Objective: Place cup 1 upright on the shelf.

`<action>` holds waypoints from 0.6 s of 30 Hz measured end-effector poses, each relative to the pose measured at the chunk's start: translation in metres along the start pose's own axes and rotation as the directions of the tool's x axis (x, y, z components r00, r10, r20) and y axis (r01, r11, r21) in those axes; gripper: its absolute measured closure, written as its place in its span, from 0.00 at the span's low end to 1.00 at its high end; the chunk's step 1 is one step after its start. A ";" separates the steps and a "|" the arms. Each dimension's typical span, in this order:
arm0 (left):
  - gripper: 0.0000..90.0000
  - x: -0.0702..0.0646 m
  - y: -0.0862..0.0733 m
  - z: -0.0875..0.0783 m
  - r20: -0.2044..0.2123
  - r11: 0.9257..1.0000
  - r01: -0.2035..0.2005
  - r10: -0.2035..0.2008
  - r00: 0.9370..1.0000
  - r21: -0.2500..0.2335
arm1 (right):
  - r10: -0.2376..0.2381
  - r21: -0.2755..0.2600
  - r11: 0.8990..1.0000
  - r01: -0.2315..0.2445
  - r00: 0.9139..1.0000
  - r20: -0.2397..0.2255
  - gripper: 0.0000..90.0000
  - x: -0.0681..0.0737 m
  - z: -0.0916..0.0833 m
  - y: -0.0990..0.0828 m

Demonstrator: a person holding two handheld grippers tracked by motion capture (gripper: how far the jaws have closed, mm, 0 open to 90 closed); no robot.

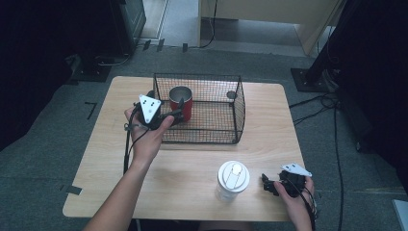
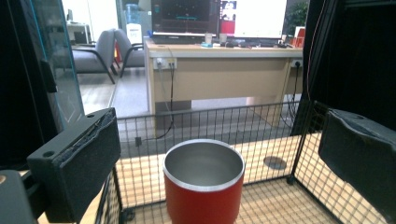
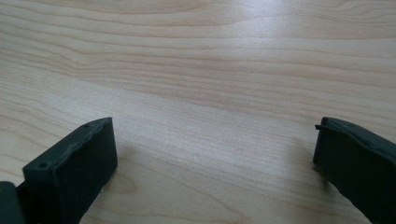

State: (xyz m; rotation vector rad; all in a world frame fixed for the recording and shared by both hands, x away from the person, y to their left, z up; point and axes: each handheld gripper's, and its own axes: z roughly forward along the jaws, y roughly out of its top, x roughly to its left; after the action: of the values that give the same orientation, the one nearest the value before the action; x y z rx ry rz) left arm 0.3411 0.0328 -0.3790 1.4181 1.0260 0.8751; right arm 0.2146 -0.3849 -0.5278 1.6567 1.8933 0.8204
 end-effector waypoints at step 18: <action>0.00 0.025 -0.035 -0.065 -0.002 0.998 -0.020 0.021 1.000 0.057 | 0.000 0.001 1.000 0.000 1.000 0.000 0.00 0.000 0.000 0.000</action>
State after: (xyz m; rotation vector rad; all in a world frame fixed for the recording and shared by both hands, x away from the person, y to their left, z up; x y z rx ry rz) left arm 0.2850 0.0786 -0.4084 1.4776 1.0474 0.8691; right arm 0.2145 -0.3849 -0.5277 1.6571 1.8942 0.8197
